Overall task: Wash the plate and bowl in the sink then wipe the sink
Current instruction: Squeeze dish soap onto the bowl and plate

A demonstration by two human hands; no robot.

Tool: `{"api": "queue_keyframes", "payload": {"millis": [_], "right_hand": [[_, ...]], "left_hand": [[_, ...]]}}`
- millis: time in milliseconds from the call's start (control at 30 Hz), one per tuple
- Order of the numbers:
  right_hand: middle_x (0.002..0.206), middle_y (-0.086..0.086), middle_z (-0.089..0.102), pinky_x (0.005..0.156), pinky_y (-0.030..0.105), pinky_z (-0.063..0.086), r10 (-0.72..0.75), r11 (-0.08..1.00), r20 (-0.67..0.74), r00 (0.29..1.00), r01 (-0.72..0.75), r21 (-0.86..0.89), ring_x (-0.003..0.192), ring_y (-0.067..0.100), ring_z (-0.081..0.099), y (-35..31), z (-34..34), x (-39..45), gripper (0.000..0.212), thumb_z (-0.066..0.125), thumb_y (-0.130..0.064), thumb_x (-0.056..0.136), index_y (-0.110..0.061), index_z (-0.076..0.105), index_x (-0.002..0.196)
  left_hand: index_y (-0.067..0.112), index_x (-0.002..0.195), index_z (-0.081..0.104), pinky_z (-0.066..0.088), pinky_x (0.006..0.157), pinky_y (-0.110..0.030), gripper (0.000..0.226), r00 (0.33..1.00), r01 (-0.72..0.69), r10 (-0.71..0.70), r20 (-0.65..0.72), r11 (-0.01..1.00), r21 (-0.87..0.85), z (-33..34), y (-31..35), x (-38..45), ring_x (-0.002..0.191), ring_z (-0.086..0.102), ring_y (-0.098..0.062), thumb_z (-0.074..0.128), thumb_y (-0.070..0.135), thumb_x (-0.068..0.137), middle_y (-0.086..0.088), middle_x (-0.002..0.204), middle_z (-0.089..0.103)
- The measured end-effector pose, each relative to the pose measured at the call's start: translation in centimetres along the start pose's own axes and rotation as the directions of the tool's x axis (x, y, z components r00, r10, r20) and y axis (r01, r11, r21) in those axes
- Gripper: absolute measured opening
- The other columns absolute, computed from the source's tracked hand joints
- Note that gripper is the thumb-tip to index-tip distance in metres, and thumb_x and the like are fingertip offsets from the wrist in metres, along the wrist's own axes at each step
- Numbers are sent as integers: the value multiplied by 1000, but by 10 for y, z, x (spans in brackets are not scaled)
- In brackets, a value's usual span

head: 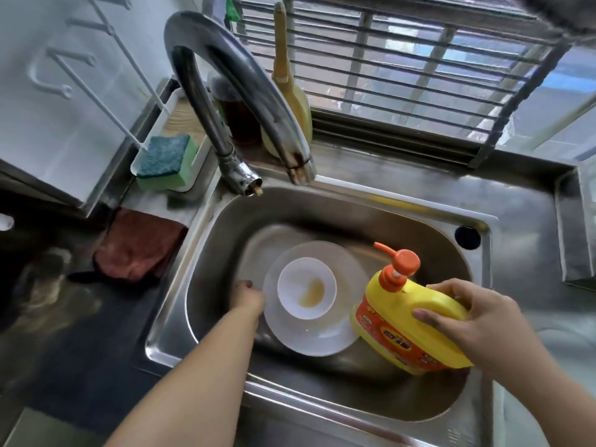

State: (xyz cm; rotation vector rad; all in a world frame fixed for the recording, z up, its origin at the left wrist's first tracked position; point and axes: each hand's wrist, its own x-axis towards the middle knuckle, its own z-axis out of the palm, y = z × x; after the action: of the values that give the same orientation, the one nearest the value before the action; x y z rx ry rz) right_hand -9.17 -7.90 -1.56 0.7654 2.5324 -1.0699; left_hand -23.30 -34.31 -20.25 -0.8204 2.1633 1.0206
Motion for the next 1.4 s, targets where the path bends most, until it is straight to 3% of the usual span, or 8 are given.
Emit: {"api": "queue_keyframes", "payload": {"millis": [267,433,533,633,833,1067,1200,1400], "right_hand": [[77,-19,66,52,12,49,-15,998,-22,1000,17,61,79,4,63,-3,-3,-11,51,62,-82,44,-52,61,85],[90,-29,64,59,19,51,-5,992,-43,999,11,124,79,7,63,-3,-1,-12,41,72,-67,55,-59,61,93],[86,-18,68,61,26,52,-5,992,-64,998,13,125,81,5,63,1,0,-13,42,72,-69,53,-57,62,92],[85,-8,68,65,35,55,-6,991,-54,999,13,135,81,12,62,3,2,-13,47,77,-49,50,-56,61,93],[80,-14,68,55,20,50,-21,994,-40,999,25,105,78,6,62,3,-3,-12,49,77,-43,50,-56,60,93],[84,-22,67,57,21,50,-39,993,-75,996,47,111,78,4,63,-2,-10,-12,41,74,-67,55,-53,62,91],[74,-10,68,57,21,46,-25,995,-83,996,33,96,73,10,61,-5,-15,-12,35,74,-43,48,-43,67,83],[78,-18,67,52,16,46,-12,997,-39,999,15,74,80,0,61,-7,-15,-10,34,74,-43,51,-46,68,84]], "left_hand": [[11,108,63,51,87,-41,22,982,-120,104,156,988,93,10,-3,12,97,61,-32,57,25,91,-12,105,67],[7,111,65,50,85,-38,25,986,-126,117,119,989,72,12,2,15,99,60,-34,56,19,92,-15,107,67],[7,109,64,49,82,-36,22,983,-150,145,113,988,30,14,5,16,96,59,-32,54,19,93,-14,105,66],[6,105,63,47,80,-35,19,984,-147,146,99,989,0,15,7,13,93,59,-32,54,18,94,-15,103,66],[9,99,63,48,79,-37,15,983,-143,144,116,990,-16,12,10,10,91,60,-32,52,19,94,-13,98,65],[10,101,62,52,83,-41,15,986,-126,130,103,991,-45,12,13,6,91,60,-33,52,19,93,-13,98,65],[12,98,59,48,78,-38,11,983,-130,136,121,990,-58,10,12,4,91,59,-32,50,19,95,-11,97,63],[13,87,59,50,75,-37,10,989,-67,89,119,981,-183,1,3,3,81,60,-27,53,13,95,-10,90,65]]}}
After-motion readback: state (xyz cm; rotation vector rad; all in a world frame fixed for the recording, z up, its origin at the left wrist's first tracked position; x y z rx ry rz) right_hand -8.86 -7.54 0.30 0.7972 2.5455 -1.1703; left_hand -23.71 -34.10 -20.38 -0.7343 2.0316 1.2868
